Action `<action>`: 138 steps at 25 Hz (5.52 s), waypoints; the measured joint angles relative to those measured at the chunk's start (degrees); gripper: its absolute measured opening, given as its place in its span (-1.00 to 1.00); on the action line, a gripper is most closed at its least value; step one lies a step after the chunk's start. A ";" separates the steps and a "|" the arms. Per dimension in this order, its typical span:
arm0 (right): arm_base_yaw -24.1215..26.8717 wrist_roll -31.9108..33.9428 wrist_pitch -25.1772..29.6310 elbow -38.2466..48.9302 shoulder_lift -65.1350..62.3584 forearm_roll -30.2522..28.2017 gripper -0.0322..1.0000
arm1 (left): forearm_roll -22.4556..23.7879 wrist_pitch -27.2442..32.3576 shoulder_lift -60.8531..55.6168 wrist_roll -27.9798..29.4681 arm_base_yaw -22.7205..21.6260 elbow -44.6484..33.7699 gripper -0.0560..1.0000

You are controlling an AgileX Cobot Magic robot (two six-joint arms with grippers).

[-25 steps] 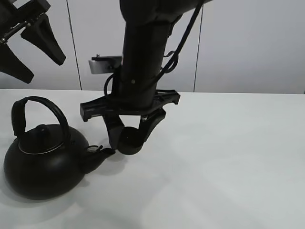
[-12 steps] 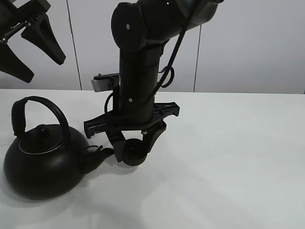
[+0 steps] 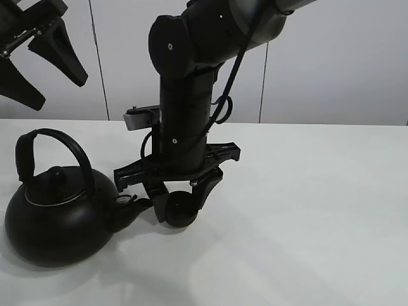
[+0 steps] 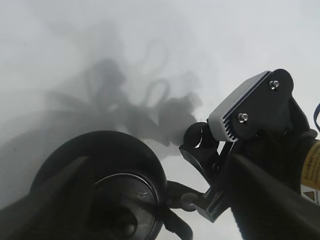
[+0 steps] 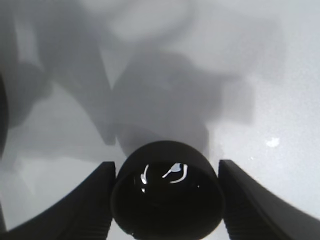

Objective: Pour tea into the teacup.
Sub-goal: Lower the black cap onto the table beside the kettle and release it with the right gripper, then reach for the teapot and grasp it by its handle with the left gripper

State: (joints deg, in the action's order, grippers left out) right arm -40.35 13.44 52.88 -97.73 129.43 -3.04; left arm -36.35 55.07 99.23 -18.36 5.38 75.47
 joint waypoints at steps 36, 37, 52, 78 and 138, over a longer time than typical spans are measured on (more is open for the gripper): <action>44.22 -7.51 13.93 -0.48 -45.28 -14.54 0.06 | 0.00 -0.32 0.00 0.00 0.00 0.00 0.12; 45.32 -7.51 15.13 -0.48 -48.44 -14.59 0.06 | 0.00 -0.32 0.00 0.00 0.00 0.00 0.12; 46.24 -12.66 19.79 3.32 -96.43 6.12 0.06 | 0.00 -0.39 0.00 0.00 0.00 0.00 0.12; 41.79 -13.44 10.06 70.70 -130.50 2.74 0.06 | 0.00 -0.52 0.00 0.00 0.00 0.00 0.12; 41.40 -11.95 9.23 70.81 -130.50 0.50 0.06 | 60.21 -61.22 -50.07 29.47 9.88 -42.58 0.12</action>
State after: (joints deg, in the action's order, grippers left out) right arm 1.06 1.49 62.11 -26.92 -1.07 -2.55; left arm 23.85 -6.15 49.16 11.11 15.26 32.88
